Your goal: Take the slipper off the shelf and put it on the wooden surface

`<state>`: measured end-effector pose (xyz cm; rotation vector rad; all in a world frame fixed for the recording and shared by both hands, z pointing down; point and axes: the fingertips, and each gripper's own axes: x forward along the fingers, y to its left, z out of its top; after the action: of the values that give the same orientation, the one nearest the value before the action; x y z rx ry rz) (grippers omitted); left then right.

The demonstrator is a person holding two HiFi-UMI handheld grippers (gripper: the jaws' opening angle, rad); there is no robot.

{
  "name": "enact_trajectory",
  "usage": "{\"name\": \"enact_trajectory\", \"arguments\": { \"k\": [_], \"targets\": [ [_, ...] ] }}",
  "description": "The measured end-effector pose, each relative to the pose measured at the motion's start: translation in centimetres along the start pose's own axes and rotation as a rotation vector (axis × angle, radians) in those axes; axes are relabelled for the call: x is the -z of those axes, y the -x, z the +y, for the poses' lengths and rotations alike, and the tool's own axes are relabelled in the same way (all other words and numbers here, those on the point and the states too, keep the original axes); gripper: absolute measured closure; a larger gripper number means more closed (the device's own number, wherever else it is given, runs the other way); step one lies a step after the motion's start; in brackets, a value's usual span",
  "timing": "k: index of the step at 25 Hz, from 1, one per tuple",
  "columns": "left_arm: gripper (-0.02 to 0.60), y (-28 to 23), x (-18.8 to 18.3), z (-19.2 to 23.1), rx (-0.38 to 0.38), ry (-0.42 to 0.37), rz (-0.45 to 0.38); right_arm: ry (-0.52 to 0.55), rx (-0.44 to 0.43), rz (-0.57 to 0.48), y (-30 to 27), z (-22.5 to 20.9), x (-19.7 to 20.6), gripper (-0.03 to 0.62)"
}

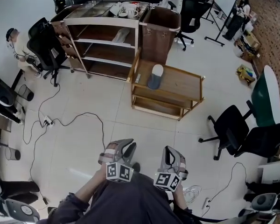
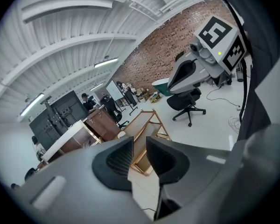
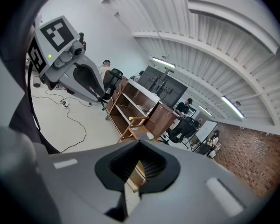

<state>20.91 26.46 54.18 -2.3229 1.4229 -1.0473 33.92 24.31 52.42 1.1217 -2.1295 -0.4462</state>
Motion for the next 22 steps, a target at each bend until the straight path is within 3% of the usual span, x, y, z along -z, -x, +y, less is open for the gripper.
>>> {"name": "enact_trajectory", "arguments": {
  "k": [4, 8, 22],
  "targets": [
    [0.483, 1.5, 0.9, 0.3, -0.035, 0.017, 0.006, 0.031, -0.017, -0.011, 0.1, 0.8, -1.0, 0.592],
    [0.491, 2.4, 1.2, -1.1, -0.020, 0.006, 0.018, 0.029, -0.025, -0.017, 1.2, 1.1, -0.9, 0.592],
    [0.500, 1.9, -1.2, -2.3, -0.002, -0.046, -0.004, 0.011, -0.018, -0.027, 2.0, 0.3, 0.8, 0.592]
  ]
}}
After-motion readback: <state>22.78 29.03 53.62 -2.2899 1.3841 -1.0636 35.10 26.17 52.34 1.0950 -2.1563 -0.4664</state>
